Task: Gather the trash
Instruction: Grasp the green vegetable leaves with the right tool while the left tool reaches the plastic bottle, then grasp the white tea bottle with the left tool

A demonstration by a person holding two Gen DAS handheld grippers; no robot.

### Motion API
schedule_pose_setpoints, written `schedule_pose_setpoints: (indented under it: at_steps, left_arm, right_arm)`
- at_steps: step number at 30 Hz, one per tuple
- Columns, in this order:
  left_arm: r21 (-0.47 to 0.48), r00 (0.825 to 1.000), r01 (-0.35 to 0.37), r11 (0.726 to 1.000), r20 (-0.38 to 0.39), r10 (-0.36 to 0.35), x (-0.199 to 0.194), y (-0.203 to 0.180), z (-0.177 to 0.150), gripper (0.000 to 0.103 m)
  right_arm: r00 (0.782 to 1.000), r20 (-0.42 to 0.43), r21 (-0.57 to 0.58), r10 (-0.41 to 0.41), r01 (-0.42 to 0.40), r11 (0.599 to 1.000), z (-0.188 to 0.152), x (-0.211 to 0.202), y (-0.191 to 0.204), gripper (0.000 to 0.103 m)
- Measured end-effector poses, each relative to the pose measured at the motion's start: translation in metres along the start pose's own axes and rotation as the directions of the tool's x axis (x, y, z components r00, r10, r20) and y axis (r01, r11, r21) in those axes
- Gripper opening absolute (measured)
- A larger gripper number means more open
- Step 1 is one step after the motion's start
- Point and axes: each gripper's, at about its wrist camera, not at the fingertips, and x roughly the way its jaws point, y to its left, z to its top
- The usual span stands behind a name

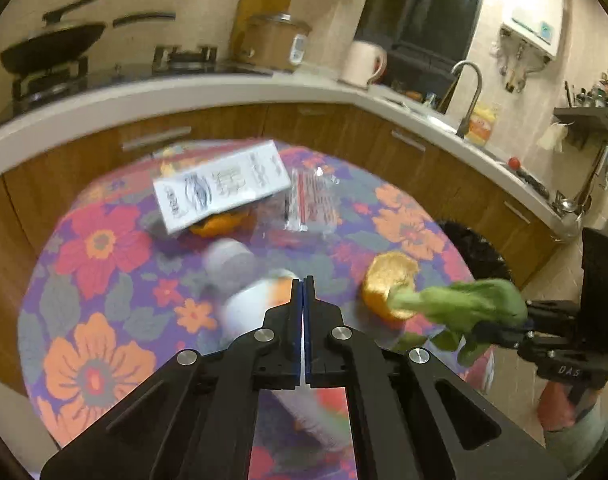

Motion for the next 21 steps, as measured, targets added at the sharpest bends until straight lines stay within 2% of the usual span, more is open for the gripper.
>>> schedule_pose_setpoints:
  at_steps: [1,2,4,5,6,7,9,13,15,16,19,21]
  left_arm:
    - [0.000,1.000,0.001,1.000,-0.009,-0.001,0.001,0.000,-0.002,0.002]
    - [0.006,1.000,-0.008,1.000,-0.012,0.008,0.001,-0.002,-0.005,0.012]
    - [-0.011,1.000,-0.014,1.000,-0.009,0.014,-0.006,-0.003,-0.008,0.045]
    - [-0.034,0.998,-0.064,0.997,-0.006,0.064,-0.011,-0.004,-0.009,0.083]
    - [-0.053,0.994,-0.107,0.993,0.010,0.108,-0.015,-0.005,-0.011,0.091]
    - [-0.069,0.988,-0.150,0.986,0.013,0.151,-0.017,-0.007,-0.012,0.090]
    - [-0.081,0.982,-0.187,0.979,-0.026,0.185,-0.013,-0.014,-0.016,0.090]
    - [-0.114,0.934,-0.341,0.933,-0.154,0.322,0.019,-0.019,-0.028,0.089]
    - [-0.137,0.920,-0.371,0.918,-0.189,0.344,0.027,-0.014,-0.034,0.088]
    - [-0.148,0.918,-0.376,0.915,-0.198,0.345,0.028,-0.012,-0.038,0.089]
    - [-0.221,0.932,-0.348,0.911,-0.184,0.311,0.022,-0.002,-0.045,0.085]
    - [-0.227,0.934,-0.348,0.910,-0.173,0.314,0.020,-0.003,-0.049,0.081]
  right_arm:
    - [1.000,-0.004,0.002,-0.001,0.001,1.000,-0.001,0.001,-0.001,0.013]
    - [1.000,-0.011,0.005,0.001,-0.001,1.000,-0.001,0.003,-0.002,0.013]
    - [1.000,-0.018,0.012,0.014,-0.014,1.000,-0.003,0.005,-0.003,0.013]
    - [1.000,-0.019,0.014,0.020,-0.020,1.000,-0.003,0.005,-0.003,0.013]
    - [1.000,-0.018,0.012,0.024,-0.024,1.000,-0.003,0.006,-0.002,0.013]
    - [1.000,-0.016,0.008,0.026,-0.026,1.000,-0.004,0.006,-0.001,0.013]
    - [0.999,-0.012,0.002,0.034,-0.034,0.999,-0.004,0.006,0.000,0.013]
    - [0.999,0.000,-0.001,0.032,-0.032,0.999,-0.006,0.003,-0.003,0.013]
    - [1.000,0.006,-0.005,0.024,-0.024,1.000,-0.007,-0.001,-0.007,0.013]
    - [1.000,0.009,-0.004,0.023,-0.023,1.000,-0.008,-0.003,-0.009,0.013]
    - [0.999,0.020,0.007,0.033,-0.033,0.999,-0.010,-0.008,-0.015,0.013]
    - [0.999,0.025,0.014,0.034,-0.034,0.999,-0.010,-0.008,-0.019,0.013]
